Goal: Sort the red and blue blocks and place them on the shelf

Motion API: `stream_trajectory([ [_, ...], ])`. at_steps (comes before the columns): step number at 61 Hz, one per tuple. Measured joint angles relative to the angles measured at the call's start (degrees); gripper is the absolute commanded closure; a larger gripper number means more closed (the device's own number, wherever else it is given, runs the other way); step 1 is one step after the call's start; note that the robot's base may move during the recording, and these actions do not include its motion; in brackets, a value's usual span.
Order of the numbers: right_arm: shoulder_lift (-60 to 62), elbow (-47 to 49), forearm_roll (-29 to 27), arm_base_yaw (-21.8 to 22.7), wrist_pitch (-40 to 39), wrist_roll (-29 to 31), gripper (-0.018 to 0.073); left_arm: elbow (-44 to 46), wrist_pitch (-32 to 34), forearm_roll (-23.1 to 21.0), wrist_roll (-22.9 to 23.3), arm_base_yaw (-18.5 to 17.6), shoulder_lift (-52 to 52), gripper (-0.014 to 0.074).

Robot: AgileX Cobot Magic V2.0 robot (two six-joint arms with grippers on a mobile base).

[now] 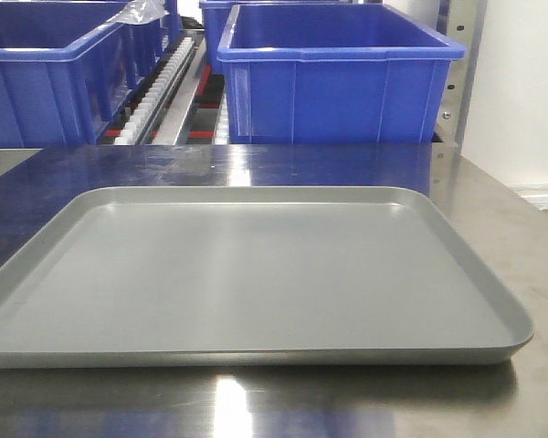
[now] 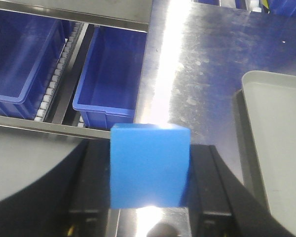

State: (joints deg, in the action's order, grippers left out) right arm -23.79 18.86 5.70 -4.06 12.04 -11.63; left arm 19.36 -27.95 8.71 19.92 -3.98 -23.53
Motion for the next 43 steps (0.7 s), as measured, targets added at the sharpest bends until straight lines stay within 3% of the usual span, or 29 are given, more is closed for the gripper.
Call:
stream_trajectory([
  [43, 0.0, 0.0, 0.0, 0.0, 0.0, 0.0, 0.0510, 0.0, 0.0, 0.1, 0.0, 0.0, 0.0, 0.0472],
])
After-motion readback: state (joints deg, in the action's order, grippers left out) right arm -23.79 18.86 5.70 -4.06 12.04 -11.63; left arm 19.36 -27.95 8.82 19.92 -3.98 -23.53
